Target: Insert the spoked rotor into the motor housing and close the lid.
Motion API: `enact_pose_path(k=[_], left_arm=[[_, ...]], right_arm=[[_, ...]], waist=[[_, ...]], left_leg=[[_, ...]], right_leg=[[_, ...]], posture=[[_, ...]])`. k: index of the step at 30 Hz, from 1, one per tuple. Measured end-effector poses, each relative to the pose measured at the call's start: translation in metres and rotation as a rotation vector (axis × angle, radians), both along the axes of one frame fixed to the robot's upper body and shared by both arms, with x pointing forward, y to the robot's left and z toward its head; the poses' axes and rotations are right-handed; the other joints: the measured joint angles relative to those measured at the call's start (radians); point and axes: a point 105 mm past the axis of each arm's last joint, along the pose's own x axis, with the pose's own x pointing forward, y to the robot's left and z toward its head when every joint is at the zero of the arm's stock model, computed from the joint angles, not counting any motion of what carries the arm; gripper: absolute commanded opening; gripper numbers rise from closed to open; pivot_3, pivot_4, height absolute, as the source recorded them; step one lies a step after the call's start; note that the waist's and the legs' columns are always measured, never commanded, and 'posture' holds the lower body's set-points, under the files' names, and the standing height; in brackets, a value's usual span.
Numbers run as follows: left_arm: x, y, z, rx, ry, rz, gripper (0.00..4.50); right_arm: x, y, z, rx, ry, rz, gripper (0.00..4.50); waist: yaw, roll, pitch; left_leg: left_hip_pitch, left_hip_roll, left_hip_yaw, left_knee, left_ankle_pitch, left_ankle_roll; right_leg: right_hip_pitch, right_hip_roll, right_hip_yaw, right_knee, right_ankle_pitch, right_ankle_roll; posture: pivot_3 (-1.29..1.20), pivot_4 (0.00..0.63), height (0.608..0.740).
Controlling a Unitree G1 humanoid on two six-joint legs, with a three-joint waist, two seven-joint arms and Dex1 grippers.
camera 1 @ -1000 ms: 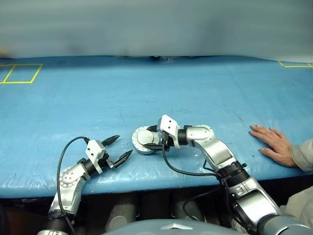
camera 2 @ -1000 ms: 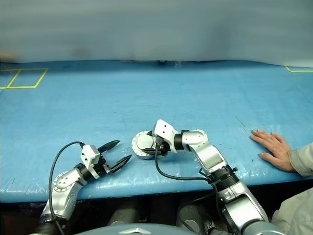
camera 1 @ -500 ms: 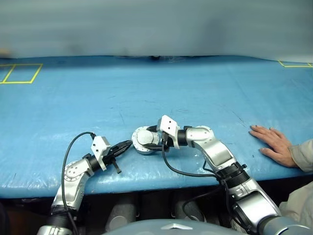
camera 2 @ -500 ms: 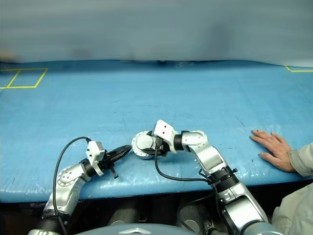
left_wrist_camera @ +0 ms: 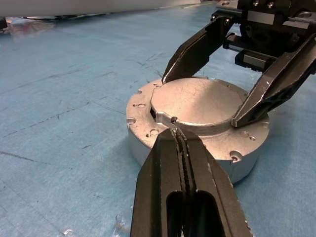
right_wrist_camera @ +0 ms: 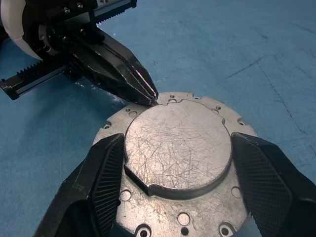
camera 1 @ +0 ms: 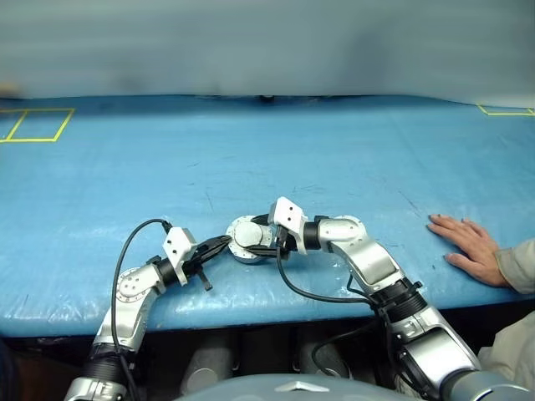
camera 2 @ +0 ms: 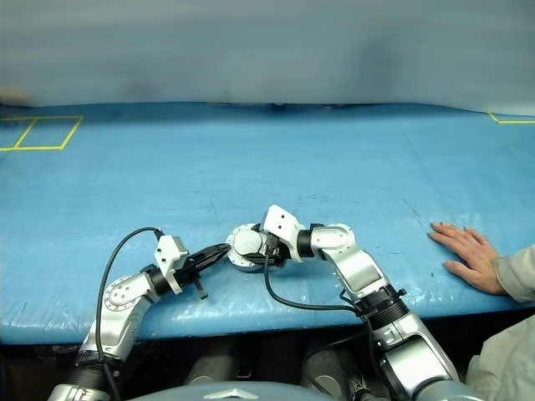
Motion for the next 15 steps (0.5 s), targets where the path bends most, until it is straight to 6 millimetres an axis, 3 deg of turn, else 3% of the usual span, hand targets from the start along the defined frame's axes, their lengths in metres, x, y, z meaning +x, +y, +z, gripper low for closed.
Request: enact_pose_path(k=[5,9,15], left_arm=[[-0.0001,-0.0018,0.0003,-0.002,0.001,-0.002,0.04],[0.0005,-0.004,0.002,0.003,-0.011,-0.004,0.0],[0.0008,-0.0041,0.0025,0.003,-0.014,-0.001,0.0]], right_arm=[[0.0002,-0.0003,-0.0002,0.0,0.001,-0.003,3.05],[0.0029,-0.0026,-0.002,-0.001,0.013,-0.032,4.39],[0.0039,-0.0036,-0.0003,0.023,0.021,-0.058,4.45]], waist=[[0.0,0.0,0.0],[0.002,0.0,0.0],[0.006,0.0,0.0]], left_leg=[[0.0,0.0,0.0,0.0,0.0,0.0],[-0.001,0.0,-0.001,0.0,0.0,0.0],[-0.002,0.0,-0.001,0.0,0.0,0.0]], right_leg=[[0.0,-0.001,0.0,0.0,0.0,0.0],[0.0,-0.001,-0.001,0.0,0.0,0.0],[0.0,-0.001,-0.002,-0.002,0.0,0.0]], posture=[[0.0,0.15,0.74],[0.0,0.15,0.74],[0.0,0.15,0.74]])
